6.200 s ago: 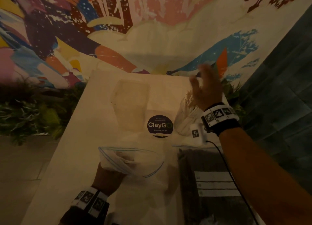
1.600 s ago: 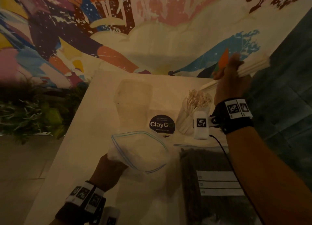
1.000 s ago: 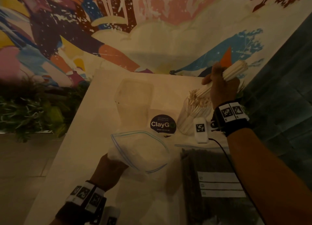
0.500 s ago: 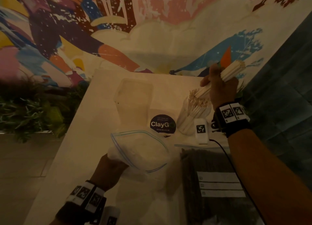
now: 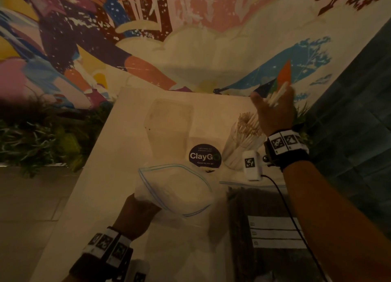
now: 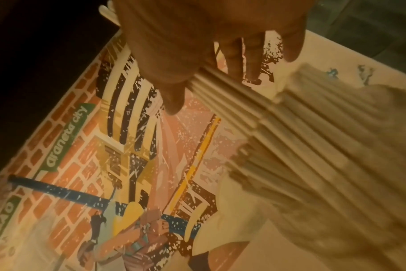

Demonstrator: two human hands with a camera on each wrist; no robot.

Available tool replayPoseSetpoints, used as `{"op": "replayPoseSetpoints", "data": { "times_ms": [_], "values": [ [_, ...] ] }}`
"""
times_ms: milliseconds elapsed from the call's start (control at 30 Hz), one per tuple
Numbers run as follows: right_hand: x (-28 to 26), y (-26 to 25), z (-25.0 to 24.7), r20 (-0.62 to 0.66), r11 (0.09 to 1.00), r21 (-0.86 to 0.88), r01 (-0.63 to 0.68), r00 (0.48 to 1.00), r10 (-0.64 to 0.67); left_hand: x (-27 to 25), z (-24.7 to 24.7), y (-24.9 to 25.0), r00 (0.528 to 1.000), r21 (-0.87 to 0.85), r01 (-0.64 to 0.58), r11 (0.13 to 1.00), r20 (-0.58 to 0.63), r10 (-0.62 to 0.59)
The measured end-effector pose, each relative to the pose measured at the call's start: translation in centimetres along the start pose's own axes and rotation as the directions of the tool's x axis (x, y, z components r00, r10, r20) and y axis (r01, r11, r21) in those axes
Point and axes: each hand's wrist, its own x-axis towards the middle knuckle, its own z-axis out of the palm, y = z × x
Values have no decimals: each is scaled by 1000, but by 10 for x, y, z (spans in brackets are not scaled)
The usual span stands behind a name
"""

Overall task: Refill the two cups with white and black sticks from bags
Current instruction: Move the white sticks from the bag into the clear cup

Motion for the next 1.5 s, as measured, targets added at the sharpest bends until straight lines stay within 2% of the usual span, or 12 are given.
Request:
{"op": "replayPoseSetpoints", "data": {
  "times_ms": [100,200,433,633,700,800,933,1100,1233,1300,1400,1500],
  "values": [
    [6,-17,-11,-194,958,40,285,942,-273,1,1,1,1000,-3,-10,1000,-5,10],
    [10,-16,-3,-116,898,-84,432,891,-439,3,3,1,1000,-11,13,1000,-6,-13],
    [-2,13,15,364,786,-559,264,930,-54,1,-2,0,1000,55,5,998,-10,-5],
    [-5,9,9,63,876,-285,389,919,-388,0,-2,4,1000,51,8,999,2,-8],
    [-7,10,10,224,826,-396,401,915,-337,2,-1,2,1000,29,17,999,6,-17],
    [-15,15,15,478,726,-600,336,878,-12,2,-2,2,999,22,42,999,-2,-42],
    [-13,18,19,396,748,-589,305,916,-61,1,-2,4,1000,83,26,996,8,-26],
    [-19,24,26,524,636,-646,422,851,-33,2,1,5,999,84,48,995,14,-50],
    [-23,24,27,491,650,-662,372,871,1,0,-5,13,991,94,-78,993,116,67],
    [-32,11,20,373,764,-544,348,915,-151,-1,-9,21,976,-16,-135,991,171,136],
    [-73,-26,4,118,905,-31,424,901,-418,-1,-11,25,964,-92,-178,980,182,193],
    [-129,-49,1,506,944,302,136,816,-280,2,-11,22,972,-3,-209,978,104,208]
  ]
}}
